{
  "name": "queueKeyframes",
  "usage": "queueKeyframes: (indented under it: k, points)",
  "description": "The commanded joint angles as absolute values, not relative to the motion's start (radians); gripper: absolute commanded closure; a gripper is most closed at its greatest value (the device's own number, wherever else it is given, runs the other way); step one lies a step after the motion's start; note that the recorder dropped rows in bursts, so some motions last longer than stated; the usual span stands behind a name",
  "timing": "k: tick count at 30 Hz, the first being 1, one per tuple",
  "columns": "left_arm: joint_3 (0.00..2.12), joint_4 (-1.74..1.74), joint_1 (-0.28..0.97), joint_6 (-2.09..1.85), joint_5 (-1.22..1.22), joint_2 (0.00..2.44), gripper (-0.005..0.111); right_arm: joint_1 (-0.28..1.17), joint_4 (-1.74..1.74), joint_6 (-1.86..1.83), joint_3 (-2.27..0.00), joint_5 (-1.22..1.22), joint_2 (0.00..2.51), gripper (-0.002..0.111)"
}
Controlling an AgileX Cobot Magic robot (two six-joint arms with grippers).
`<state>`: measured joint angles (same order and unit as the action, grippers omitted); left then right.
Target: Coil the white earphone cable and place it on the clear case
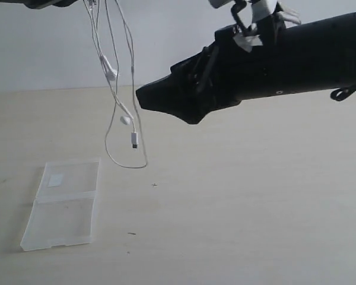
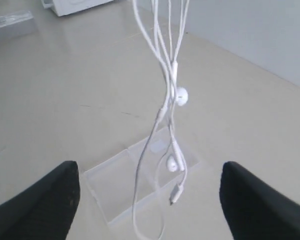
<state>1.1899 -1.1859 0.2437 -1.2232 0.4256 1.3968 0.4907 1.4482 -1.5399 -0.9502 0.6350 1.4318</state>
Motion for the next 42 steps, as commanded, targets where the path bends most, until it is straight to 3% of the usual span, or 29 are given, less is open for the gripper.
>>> queueKeyframes:
  k: [1,11,42]
  points:
    - [1.188,-1.183,0.321,-1.219,0.252,1.392,0.107,0.566,1.488,-1.543,-0.948,0.404,1.447,0.034]
    - [1.134,-1.188,0.439,-1.225,-0.066,1.392,0.107,0.652,1.558,-1.543,-0.961,0.207,1.489,0.034]
    - [1.129,-1.189,0.439,-1.173,-0.079,1.423,0.107,0.652,1.638,-1.541,-1.137,0.293,1.658,0.034]
